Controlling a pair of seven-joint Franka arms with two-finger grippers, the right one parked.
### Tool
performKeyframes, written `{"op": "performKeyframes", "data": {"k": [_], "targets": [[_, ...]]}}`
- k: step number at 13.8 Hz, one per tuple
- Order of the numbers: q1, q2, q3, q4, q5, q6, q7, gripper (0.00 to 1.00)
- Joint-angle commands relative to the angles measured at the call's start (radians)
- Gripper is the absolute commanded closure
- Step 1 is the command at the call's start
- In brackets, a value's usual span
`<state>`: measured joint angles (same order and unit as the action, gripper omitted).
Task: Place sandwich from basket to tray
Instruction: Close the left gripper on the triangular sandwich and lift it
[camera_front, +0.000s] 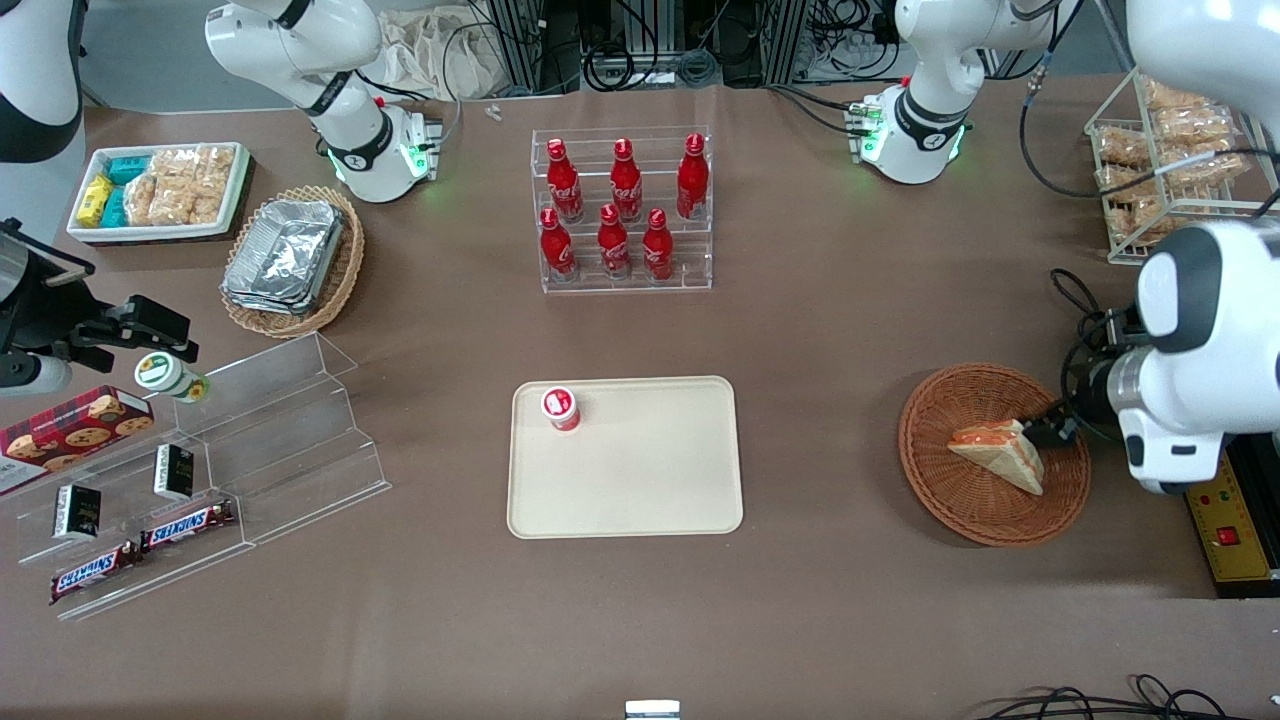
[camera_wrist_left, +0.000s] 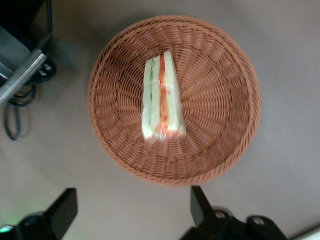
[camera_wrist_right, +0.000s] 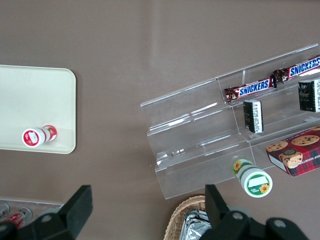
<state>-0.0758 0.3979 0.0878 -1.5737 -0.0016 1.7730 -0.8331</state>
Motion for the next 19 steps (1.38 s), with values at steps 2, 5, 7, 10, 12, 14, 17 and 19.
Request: {"op": "performKeyframes", "data": {"k": [2, 5, 7, 10, 12, 14, 17, 19], "targets": [[0.007, 0.002, -0.005, -0.182, 0.000, 0.265, -0.179, 0.00], [0.017, 0.036, 0.001, -0.264, 0.011, 0.394, -0.182, 0.00], [0.019, 0.082, 0.003, -0.267, 0.011, 0.436, -0.182, 0.00], [0.019, 0.107, 0.003, -0.261, 0.005, 0.477, -0.190, 0.75], [0.018, 0.092, 0.001, -0.258, 0.003, 0.467, -0.190, 1.00], [0.018, 0.005, 0.001, -0.246, 0.012, 0.380, -0.166, 1.00], [-0.007, -0.083, -0.020, -0.122, 0.012, 0.098, -0.017, 1.00], [-0.024, -0.080, -0.086, -0.024, -0.003, -0.024, 0.153, 1.00]]}}
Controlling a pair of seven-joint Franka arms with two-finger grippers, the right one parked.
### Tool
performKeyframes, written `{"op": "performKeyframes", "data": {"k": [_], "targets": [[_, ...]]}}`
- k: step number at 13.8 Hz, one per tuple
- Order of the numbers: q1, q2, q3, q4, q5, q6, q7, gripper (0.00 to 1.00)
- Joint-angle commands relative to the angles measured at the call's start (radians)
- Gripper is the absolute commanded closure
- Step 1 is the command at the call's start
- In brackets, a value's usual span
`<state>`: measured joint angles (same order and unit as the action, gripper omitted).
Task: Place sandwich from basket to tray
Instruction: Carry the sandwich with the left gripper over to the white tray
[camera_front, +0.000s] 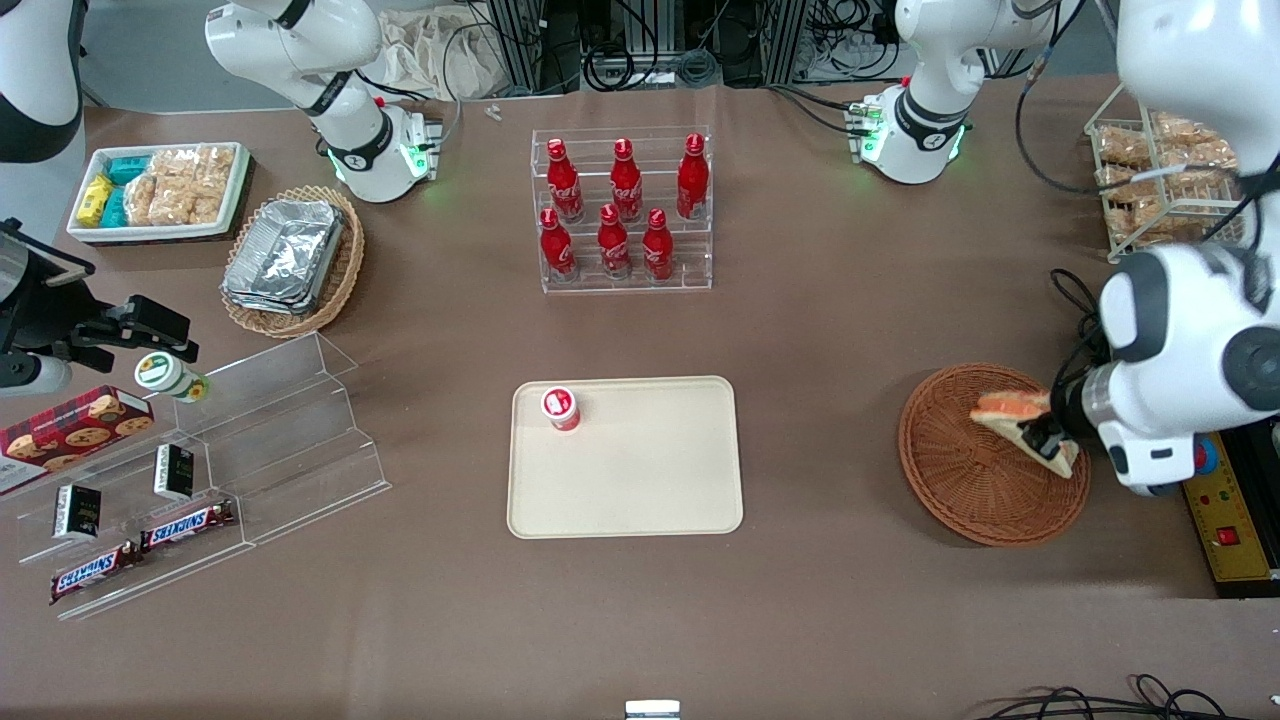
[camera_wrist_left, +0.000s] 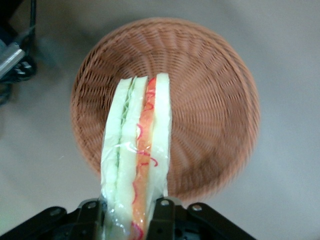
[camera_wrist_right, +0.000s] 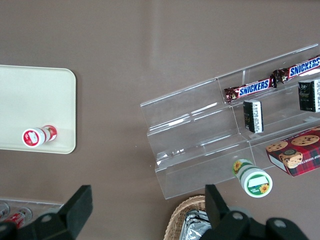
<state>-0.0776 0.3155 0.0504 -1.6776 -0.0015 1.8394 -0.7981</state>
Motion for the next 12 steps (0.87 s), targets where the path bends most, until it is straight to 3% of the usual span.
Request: {"op": "performKeyframes", "data": {"k": [1, 4, 6, 7, 10, 12], "targets": [[-0.022, 0.007, -0.102, 0.129, -0.006, -0.103, 0.143, 1.00], [-0.028, 0.028, -0.275, 0.147, 0.008, -0.071, 0.236, 1.00], [-0.068, 0.077, -0.340, 0.165, 0.015, -0.014, 0.240, 1.00], [-0.115, 0.106, -0.345, 0.176, 0.026, 0.033, 0.223, 1.00], [-0.235, 0.300, -0.348, 0.325, 0.194, 0.073, 0.237, 1.00], [-0.298, 0.436, -0.345, 0.441, 0.210, 0.102, 0.223, 1.00]]}}
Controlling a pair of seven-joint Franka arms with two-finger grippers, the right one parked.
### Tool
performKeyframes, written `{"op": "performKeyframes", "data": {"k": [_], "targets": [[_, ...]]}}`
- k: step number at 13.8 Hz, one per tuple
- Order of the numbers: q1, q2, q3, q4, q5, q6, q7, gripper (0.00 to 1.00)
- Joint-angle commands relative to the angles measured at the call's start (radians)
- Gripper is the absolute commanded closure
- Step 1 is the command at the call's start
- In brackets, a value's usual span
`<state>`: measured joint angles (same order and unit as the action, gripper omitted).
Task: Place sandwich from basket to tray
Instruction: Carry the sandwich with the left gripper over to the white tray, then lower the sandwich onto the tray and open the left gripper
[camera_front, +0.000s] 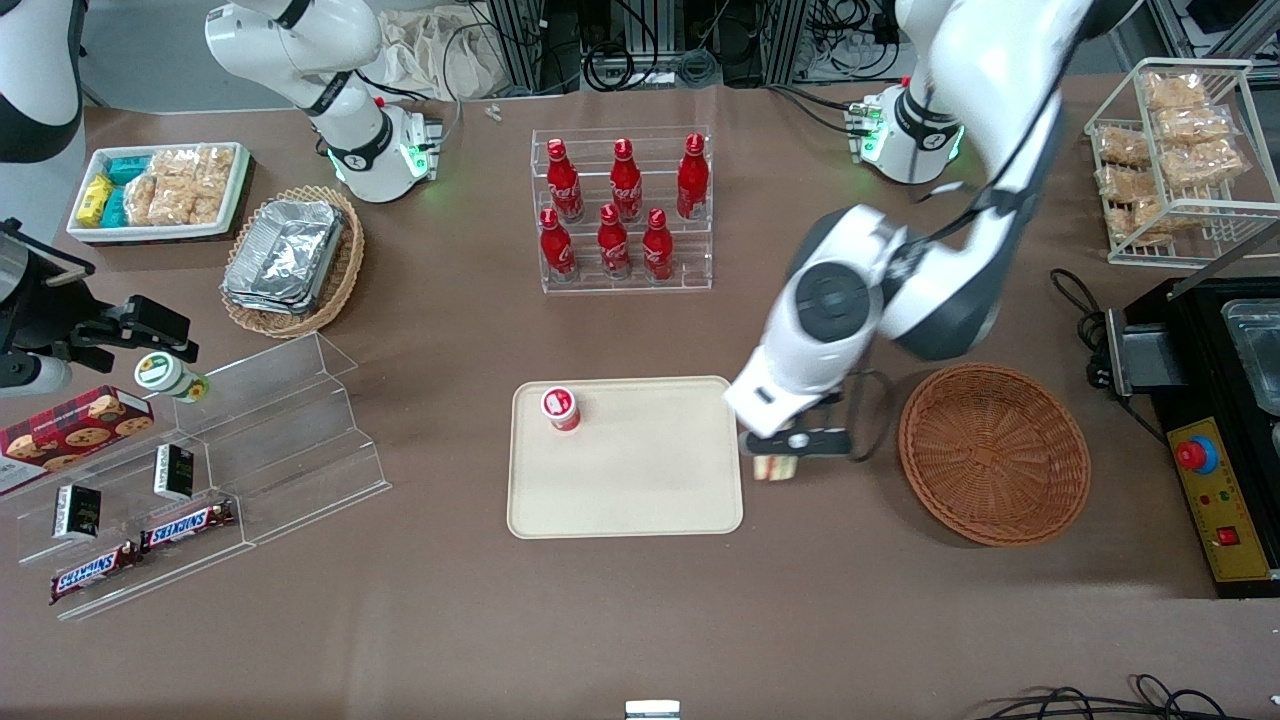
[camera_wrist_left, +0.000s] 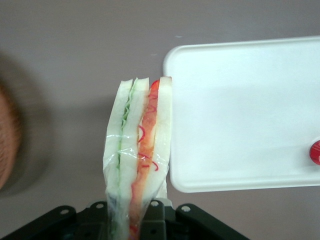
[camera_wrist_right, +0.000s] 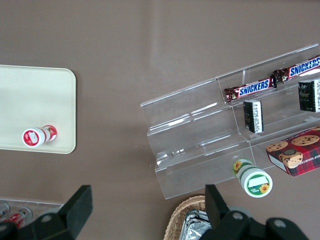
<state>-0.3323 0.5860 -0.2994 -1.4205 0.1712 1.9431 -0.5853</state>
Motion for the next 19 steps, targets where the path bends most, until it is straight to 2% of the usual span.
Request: {"op": "performKeyframes", "data": {"k": [1, 3, 5, 6, 7, 8, 12, 14, 16, 18, 19], "targets": [[-0.066, 0.211, 0.011, 0.204, 0.045, 0.051, -0.008, 1.00], [-0.076, 0.270, 0.013, 0.198, 0.068, 0.150, -0.068, 1.00], [-0.096, 0.305, 0.013, 0.196, 0.125, 0.168, -0.114, 1.00], [-0.096, 0.317, 0.013, 0.196, 0.135, 0.168, -0.140, 0.91], [-0.096, 0.319, 0.013, 0.196, 0.137, 0.168, -0.149, 0.55], [-0.097, 0.316, 0.013, 0.193, 0.140, 0.168, -0.153, 0.01], [-0.074, 0.250, 0.013, 0.190, 0.125, 0.134, -0.183, 0.00], [-0.065, 0.177, 0.011, 0.192, 0.116, 0.035, -0.197, 0.00], [-0.013, 0.070, 0.010, 0.192, 0.111, -0.079, -0.179, 0.00], [0.045, -0.021, 0.003, 0.189, 0.041, -0.153, -0.163, 0.00], [0.070, -0.064, 0.005, 0.180, 0.030, -0.220, -0.098, 0.00]]}}
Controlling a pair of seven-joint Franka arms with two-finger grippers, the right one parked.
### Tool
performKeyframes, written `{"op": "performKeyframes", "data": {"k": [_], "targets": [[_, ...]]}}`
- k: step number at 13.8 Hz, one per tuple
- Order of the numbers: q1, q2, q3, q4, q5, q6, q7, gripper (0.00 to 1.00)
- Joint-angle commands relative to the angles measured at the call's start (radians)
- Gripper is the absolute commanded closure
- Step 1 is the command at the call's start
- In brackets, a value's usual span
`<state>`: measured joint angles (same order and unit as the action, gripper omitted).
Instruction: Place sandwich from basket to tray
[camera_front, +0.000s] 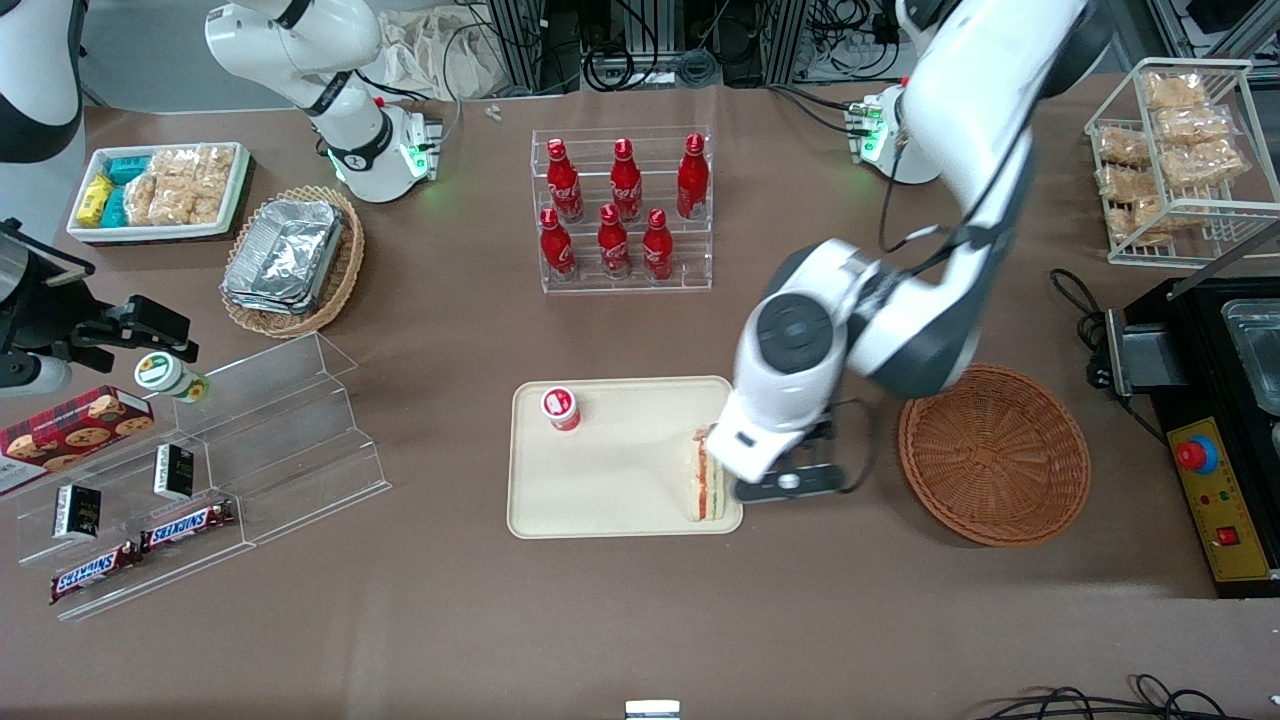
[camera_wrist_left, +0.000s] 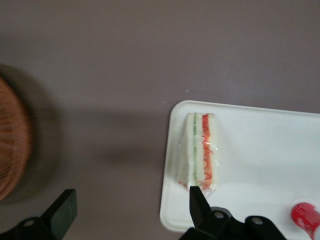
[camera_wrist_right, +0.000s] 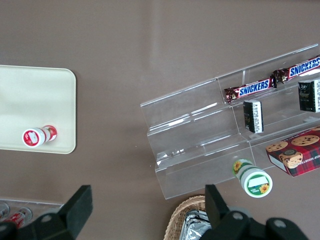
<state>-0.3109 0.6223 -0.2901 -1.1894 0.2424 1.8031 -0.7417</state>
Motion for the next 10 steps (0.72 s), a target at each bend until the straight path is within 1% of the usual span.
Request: {"op": "performKeyframes", "data": {"k": [1, 2, 4, 5, 7, 9, 10], "targets": [[0.074, -0.142, -0.004, -0.053, -0.044, -0.141, 0.162, 0.00], [0.105, -0.182, -0.004, -0.053, -0.057, -0.195, 0.261, 0.00], [0.200, -0.258, -0.004, -0.055, -0.133, -0.278, 0.407, 0.00], [0.246, -0.292, -0.003, -0.056, -0.153, -0.315, 0.477, 0.00], [0.309, -0.349, -0.001, -0.067, -0.153, -0.398, 0.592, 0.00], [0.381, -0.400, -0.001, -0.101, -0.153, -0.404, 0.660, 0.00], [0.398, -0.420, -0.001, -0.110, -0.155, -0.409, 0.668, 0.00]]}}
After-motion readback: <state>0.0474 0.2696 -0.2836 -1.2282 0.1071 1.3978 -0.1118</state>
